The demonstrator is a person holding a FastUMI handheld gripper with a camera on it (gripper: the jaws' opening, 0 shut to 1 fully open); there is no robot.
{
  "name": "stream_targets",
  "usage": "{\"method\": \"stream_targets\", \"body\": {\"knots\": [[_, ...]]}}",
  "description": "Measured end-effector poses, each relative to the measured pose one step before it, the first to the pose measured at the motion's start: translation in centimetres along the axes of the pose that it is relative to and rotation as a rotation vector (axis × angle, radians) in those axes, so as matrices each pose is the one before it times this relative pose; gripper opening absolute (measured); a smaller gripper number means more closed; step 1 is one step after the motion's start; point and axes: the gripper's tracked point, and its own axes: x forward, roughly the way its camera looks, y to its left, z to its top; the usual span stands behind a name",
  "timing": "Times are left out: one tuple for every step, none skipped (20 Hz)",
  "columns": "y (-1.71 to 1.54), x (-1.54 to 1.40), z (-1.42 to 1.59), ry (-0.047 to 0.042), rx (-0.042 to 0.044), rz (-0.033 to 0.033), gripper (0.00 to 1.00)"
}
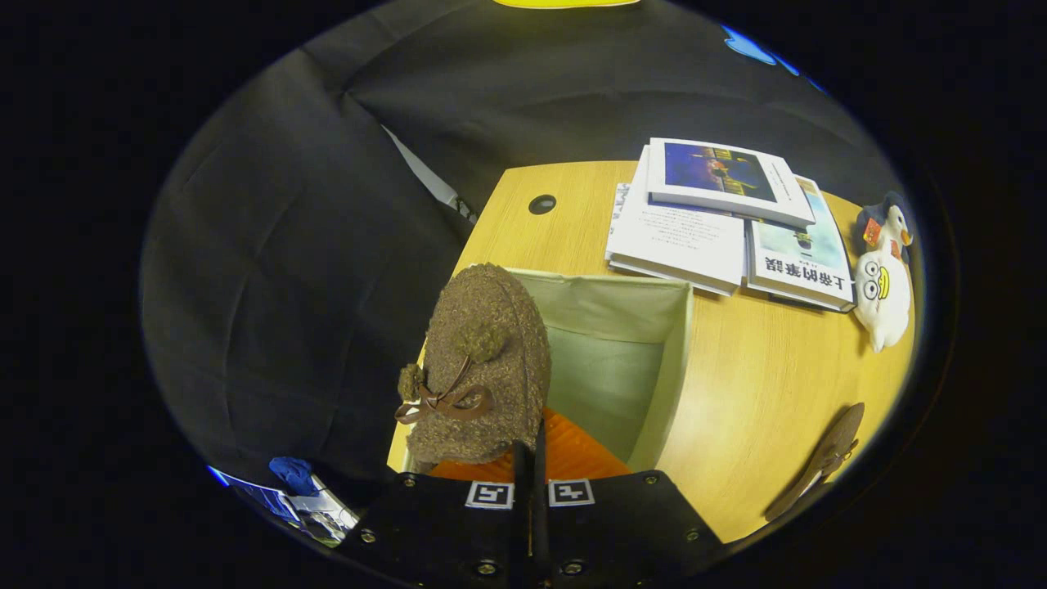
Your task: Open the storage box then place both shoes into the box .Put the left shoe in first, then the right shoe, with the right side of both shoes facing outward in a uniform manner.
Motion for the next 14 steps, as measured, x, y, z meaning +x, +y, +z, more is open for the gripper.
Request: {"method": "stream_targets", "body": {"knots": [[-0.076,0.307,0.101,-0.00533,-0.01743,0.00077,0.02],[0.075,0.809,0.122,-0.00364,-0.02106,0.01309,0.03],[-0.645,0.317,-0.464,0.00731,-0.01423,-0.00171,0.27],[-0.277,0.11,-0.354,0.00827,-0.0043,0.00204,0.51],[-0.529,-1.344,0.85,-0.00555,0.00909,-0.00703,0.75],[-0.109,1.005,-0.966,-0.00936,0.01029,0.00833,0.99],[-0.281,-0.909,0.492,-0.01431,0.00527,0.00466,0.98],[-0.2,-0.839,0.278,-0.01676,-0.00235,0.00067,0.98],[-0.325,-0.762,0.375,-0.01528,-0.00108,-0.00229,0.98],[-0.124,-0.703,0.177,-0.01361,0.00446,0.00681,0.98],[-0.166,-0.694,0.177,-0.01,0.01065,0.00966,0.98],[-0.287,-0.962,0.2,-0.01108,0.01554,0.01233,0.98],[-0.406,-0.923,0.255,-0.01171,0.00701,0.00571,0.98],[-0.596,-1.184,0.234,-0.01555,0.00333,0.00166,0.98]]}}
